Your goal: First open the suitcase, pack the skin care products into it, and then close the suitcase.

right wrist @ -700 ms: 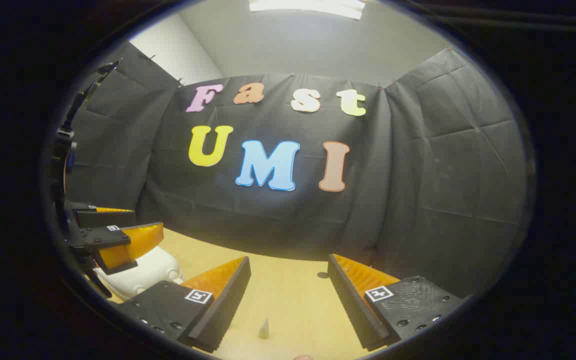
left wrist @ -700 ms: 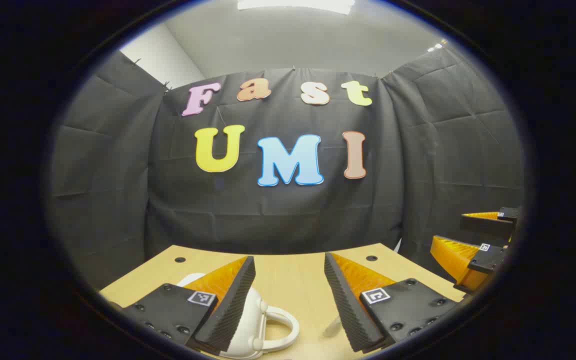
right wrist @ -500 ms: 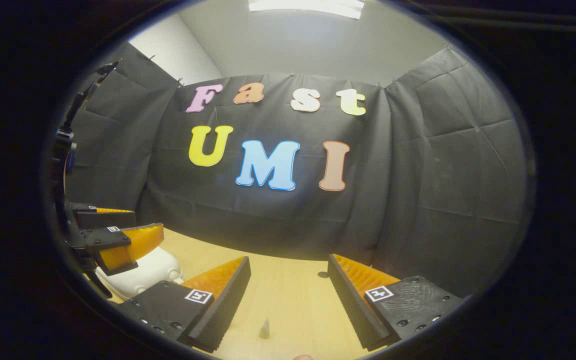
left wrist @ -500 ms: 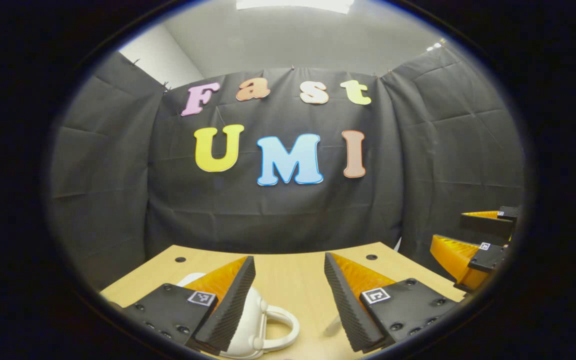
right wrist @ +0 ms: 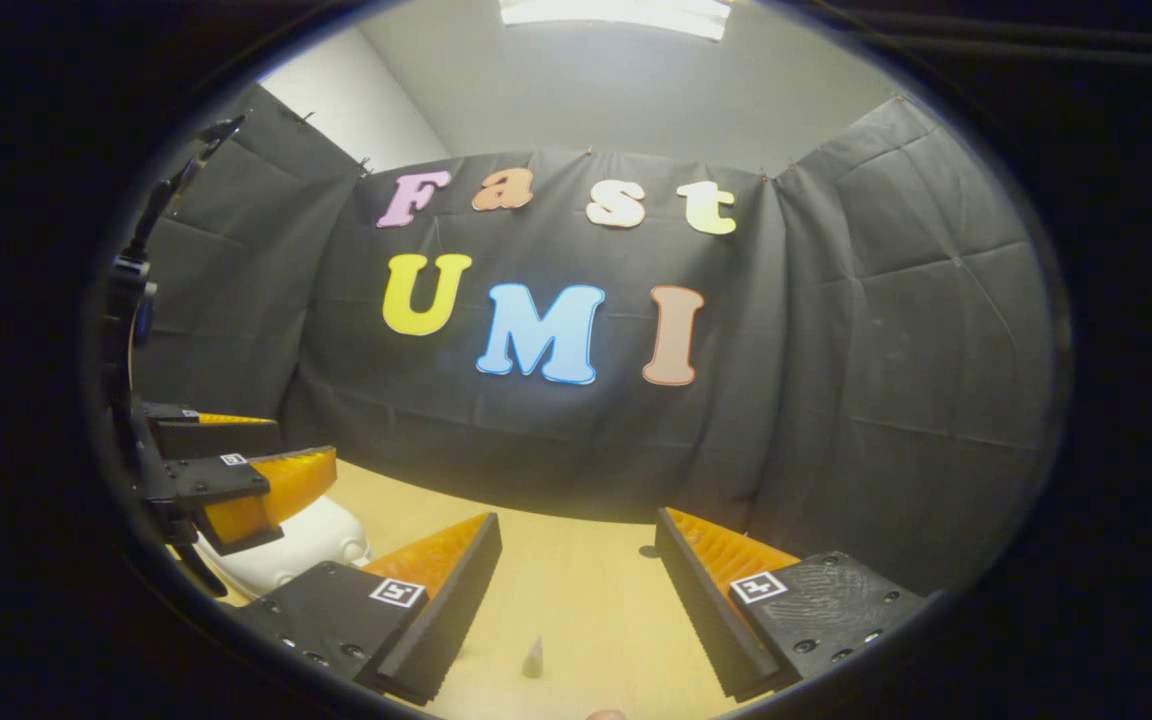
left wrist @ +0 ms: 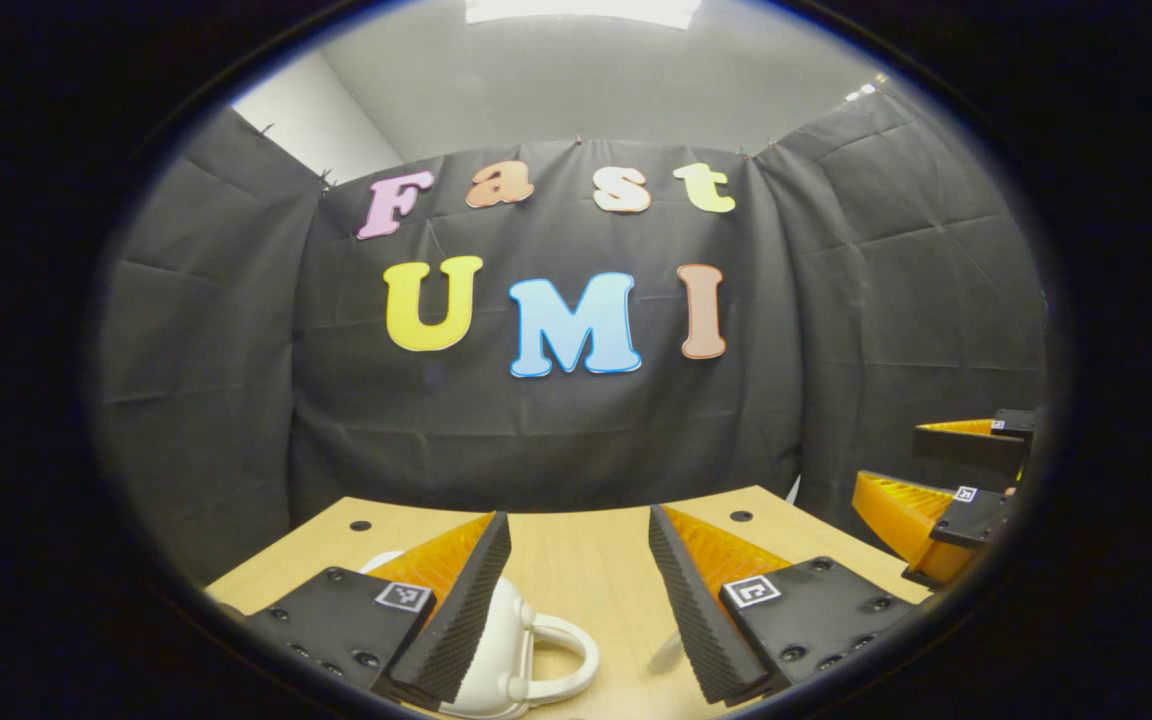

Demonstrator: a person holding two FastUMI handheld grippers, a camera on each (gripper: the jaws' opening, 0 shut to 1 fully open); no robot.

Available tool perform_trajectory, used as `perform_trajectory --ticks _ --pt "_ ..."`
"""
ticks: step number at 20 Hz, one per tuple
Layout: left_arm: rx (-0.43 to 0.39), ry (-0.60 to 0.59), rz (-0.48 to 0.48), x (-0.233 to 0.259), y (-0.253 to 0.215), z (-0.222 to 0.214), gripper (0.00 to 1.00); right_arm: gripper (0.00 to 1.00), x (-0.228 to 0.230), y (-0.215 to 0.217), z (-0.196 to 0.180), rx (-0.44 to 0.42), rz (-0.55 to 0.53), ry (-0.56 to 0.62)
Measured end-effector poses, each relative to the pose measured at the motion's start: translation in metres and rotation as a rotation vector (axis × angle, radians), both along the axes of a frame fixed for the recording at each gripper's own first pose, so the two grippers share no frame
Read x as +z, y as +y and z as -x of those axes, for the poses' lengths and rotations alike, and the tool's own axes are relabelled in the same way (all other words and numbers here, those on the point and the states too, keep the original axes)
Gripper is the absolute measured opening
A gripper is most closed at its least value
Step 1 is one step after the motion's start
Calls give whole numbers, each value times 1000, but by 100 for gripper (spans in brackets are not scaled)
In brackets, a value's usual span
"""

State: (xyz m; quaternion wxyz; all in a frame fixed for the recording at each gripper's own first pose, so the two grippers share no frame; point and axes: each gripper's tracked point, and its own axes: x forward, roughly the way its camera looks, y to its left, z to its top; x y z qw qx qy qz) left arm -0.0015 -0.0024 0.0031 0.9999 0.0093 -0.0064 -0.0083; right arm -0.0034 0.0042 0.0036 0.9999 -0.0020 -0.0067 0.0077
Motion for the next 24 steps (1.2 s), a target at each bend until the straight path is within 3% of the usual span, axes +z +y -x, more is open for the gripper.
perform_trajectory --ticks 6,11,16,24 --pt "-3 11 -2 -4 1 -1 90 94 0 3 2 7 -2 1" --pt "-27 110 19 -36 3 -5 90 94 -7 0 5 1 -2 11" --pt "-72 336 59 -97 -7 -40 90 94 -16 -8 9 -3 -7 28" --pt "-55 840 256 -225 12 -80 90 94 -31 -24 8 25 -9 53"
